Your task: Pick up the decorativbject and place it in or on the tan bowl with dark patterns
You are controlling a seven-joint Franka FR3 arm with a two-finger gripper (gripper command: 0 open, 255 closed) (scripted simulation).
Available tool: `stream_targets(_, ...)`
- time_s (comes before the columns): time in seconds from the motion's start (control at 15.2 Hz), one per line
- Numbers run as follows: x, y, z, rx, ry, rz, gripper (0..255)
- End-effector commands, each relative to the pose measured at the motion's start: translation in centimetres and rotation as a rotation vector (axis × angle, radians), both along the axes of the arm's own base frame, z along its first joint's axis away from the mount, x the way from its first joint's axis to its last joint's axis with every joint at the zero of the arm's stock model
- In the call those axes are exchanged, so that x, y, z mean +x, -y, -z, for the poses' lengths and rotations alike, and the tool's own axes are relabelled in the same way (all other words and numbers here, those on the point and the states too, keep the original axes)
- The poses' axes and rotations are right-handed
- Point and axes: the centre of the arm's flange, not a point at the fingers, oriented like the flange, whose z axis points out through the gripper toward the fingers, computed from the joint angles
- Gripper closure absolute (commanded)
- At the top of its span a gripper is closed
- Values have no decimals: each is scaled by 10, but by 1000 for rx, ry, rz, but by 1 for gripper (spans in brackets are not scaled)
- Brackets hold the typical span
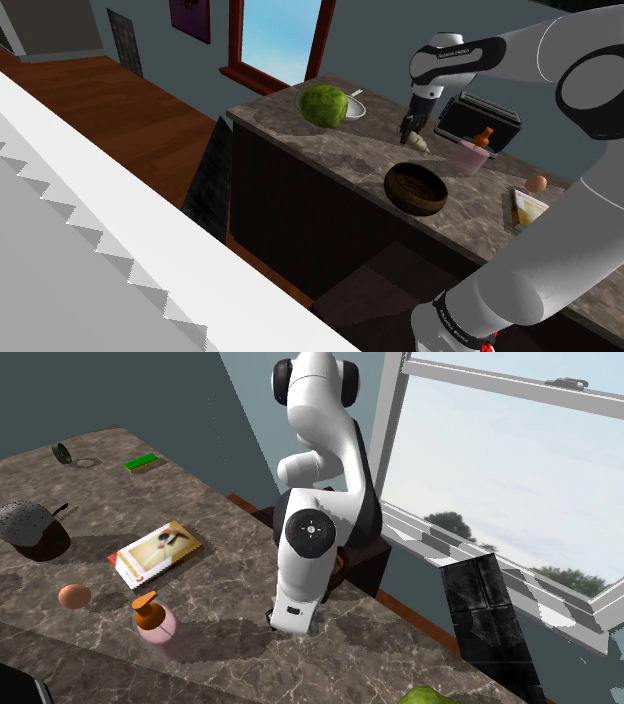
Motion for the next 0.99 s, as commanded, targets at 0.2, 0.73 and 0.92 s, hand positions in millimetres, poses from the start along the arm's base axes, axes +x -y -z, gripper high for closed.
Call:
stream_targets(0.2, 0, -1, -27, 0, 0, 0, 255)
stream_targets(0.73, 0, -1, -66, 0, 0, 0, 255)
stream_targets(0.92, -28, -29, -65, 0, 0, 0, 255)
